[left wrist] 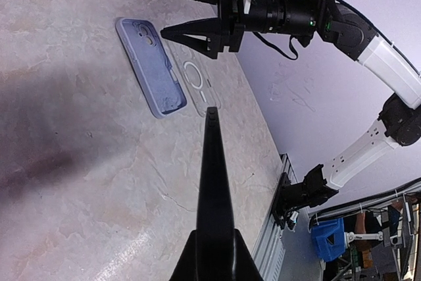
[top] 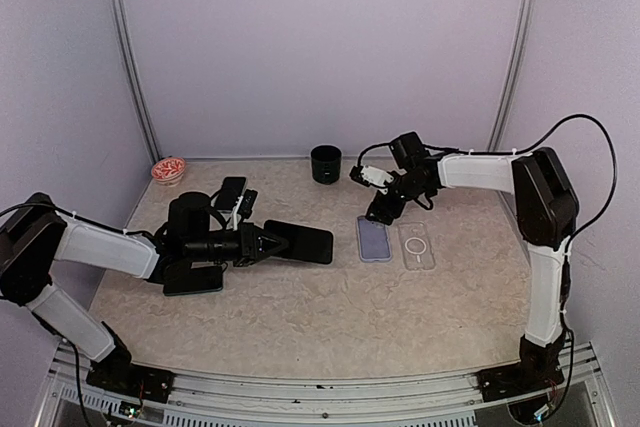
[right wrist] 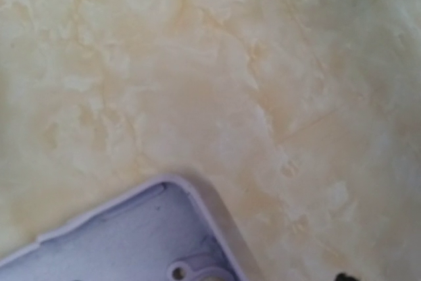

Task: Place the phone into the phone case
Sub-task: Rotate the phone case at the center of the board.

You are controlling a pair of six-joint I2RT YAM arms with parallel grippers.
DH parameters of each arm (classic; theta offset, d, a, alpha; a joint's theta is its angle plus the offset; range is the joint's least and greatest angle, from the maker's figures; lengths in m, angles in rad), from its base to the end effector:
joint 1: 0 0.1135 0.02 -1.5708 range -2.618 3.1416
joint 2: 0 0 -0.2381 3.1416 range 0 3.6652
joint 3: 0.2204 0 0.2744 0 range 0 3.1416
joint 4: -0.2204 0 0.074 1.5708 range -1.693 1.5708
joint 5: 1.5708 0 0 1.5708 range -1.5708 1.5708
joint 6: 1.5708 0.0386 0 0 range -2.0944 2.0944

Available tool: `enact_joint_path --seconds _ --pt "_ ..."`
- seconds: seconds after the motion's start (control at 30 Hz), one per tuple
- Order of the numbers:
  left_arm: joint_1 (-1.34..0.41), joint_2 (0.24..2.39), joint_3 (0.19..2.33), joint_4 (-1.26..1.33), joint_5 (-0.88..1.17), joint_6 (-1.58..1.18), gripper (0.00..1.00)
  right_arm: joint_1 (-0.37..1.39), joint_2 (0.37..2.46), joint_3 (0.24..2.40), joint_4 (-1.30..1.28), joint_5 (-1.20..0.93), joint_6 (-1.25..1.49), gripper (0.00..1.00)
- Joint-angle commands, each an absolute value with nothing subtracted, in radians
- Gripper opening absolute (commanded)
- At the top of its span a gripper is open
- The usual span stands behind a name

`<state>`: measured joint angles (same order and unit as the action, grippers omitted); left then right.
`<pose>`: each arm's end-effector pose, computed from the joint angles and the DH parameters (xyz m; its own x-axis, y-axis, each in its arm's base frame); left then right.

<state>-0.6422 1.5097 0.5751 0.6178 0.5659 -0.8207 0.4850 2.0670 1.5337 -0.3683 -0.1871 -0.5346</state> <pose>0.2391 -0.2047 0.1382 -0.8385 -0.1441 -0.5256 0.4403 0.3893 -0.8091 0.4070 0.2226 0.1506 -0.3117 -0.7301 -0.6081 -0.8355 0.5154 -0.1905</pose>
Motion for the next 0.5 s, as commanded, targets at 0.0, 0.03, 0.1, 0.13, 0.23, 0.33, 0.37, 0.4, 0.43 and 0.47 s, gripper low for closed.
enact_joint_path --seconds 0.0,0.03,0.1,0.13,0.23,0.33,0.37,0.4,0.43,0.47 --pt "-0.653 1.499 0.594 0.705 0.592 -0.829 0.0 0.46 2.138 1.611 -0.434 -0.196 -0.555 0.78" --pt "-0.653 1.5 0.595 0.705 0.593 -0.83 0.0 0.455 2.153 1.63 -0.446 -0.198 -0.555 0.77" --pt "-0.653 1.5 0.597 0.704 0.595 -0.831 0.0 0.449 2.181 1.668 -0.472 -0.205 -0.556 0.75" --pt "-0.653 1.499 0.598 0.702 0.597 -0.831 0.0 0.447 2.194 1.681 -0.486 -0.208 -0.558 0.75" --pt "-0.653 1.495 0.601 0.697 0.595 -0.83 0.0 0.444 2.223 1.71 -0.506 -0.216 -0.567 0.74" --pt "-0.653 1.496 0.604 0.694 0.595 -0.83 0.0 0.443 2.251 1.736 -0.526 -0.218 -0.572 0.74" --pt "-0.653 1.497 0.604 0.693 0.594 -0.831 0.0 0.442 2.259 1.743 -0.529 -0.219 -0.573 0.73" --pt "-0.653 1.498 0.604 0.694 0.594 -0.831 0.0 0.441 2.267 1.748 -0.529 -0.22 -0.573 0.72" --pt "-0.653 1.501 0.604 0.695 0.594 -0.833 0.0 0.44 2.273 1.753 -0.528 -0.222 -0.571 0.71" --pt "-0.653 1.502 0.604 0.697 0.595 -0.834 0.0 0.439 2.278 1.76 -0.529 -0.227 -0.57 0.71"
